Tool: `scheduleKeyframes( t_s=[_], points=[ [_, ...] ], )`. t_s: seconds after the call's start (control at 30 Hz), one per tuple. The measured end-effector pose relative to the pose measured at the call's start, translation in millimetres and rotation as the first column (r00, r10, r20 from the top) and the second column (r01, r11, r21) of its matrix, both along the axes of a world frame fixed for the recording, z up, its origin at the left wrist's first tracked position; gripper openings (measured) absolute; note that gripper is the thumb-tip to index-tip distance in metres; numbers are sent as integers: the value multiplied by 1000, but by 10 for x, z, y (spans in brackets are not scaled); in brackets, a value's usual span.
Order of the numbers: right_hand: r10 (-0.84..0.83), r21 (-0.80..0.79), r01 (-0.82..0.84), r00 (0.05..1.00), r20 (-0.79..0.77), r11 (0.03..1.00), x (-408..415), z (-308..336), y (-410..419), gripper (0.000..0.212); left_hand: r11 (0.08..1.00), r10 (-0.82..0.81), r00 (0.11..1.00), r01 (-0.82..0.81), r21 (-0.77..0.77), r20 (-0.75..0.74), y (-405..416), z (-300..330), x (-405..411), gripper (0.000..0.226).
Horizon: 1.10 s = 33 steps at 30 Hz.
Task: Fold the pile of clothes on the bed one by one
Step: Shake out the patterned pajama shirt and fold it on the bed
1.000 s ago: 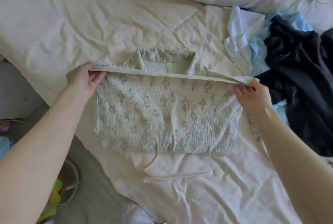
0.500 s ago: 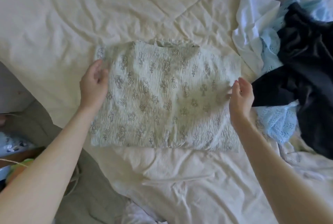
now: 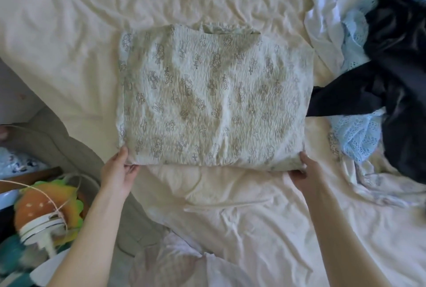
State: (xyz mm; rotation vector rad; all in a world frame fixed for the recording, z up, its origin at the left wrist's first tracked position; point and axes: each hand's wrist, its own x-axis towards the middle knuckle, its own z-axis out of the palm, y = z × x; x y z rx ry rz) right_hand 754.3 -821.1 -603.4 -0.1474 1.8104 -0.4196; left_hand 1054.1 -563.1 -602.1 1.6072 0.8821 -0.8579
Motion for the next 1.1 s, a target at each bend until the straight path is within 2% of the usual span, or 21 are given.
scheduleKeyframes(
  t_s=[0.1,0.2,0.23,0.3,0.37,0.43,0.5,0.57,0.63,0.7,0.77,0.8,0.83,0.87,0.9,0.93,0.97,1.03,1.1],
  points=[
    [-20,-77,16,999,-40,997,-61,-17,-81,7,989,28,993,-45,141,118,-4,9,145,6],
    [86,-109,-111,973,-216,988,19,-21,-34,11,992,8,996,-19,127,87,-6,11,170,8],
    [160,-122,-212,927,-341,970,64,-14,1,8,996,24,999,-28,80,47,1,8,152,8],
    [348,-113,-507,720,-601,854,154,28,107,31,998,63,998,-63,-15,-28,28,2,122,11],
    [464,-92,-795,439,-770,600,225,101,247,45,994,83,994,-88,-67,-75,71,14,105,18],
    [473,-123,-960,232,-850,250,339,175,427,45,991,106,988,-114,-68,-108,100,43,82,16],
    [488,-151,-986,97,-867,-72,511,207,671,43,991,118,988,-123,-48,-101,98,95,50,18],
    [530,-172,-926,-34,-847,-335,726,195,938,43,992,122,992,-122,-22,-29,47,184,5,15],
    [552,-167,-843,-173,-816,-512,912,148,1122,47,994,111,990,-113,15,84,-37,281,-59,5],
    [608,-154,-807,-288,-740,-570,1019,79,1174,50,994,50,976,-69,84,211,-142,399,-163,6],
    [703,-160,-829,-334,-628,-537,1075,3,1105,50,987,-77,930,19,162,359,-289,534,-294,14],
    [777,-206,-854,-302,-552,-478,1100,2,1052,48,975,-167,883,82,206,439,-378,600,-364,18],
    [871,-273,-891,-220,-440,-363,1118,45,986,45,954,-272,813,157,256,515,-487,674,-438,21],
    [956,-342,-926,-63,-285,-163,1124,134,904,41,922,-377,722,236,307,580,-614,758,-519,22],
    [983,-382,-920,143,-114,90,1106,241,816,38,890,-456,617,304,341,641,-756,845,-603,22],
    [939,-397,-857,341,39,328,1051,345,730,36,861,-503,511,365,354,697,-913,922,-697,21],
    [856,-402,-760,492,159,511,953,432,643,33,830,-530,406,426,359,744,-1086,988,-803,20],
    [675,-412,-548,679,289,728,689,553,468,29,721,-585,206,575,387,784,-1431,1055,-1070,18],
    [487,-404,-336,794,365,851,401,607,282,35,547,-635,5,709,445,773,-1744,1050,-1423,14]
  ],
)
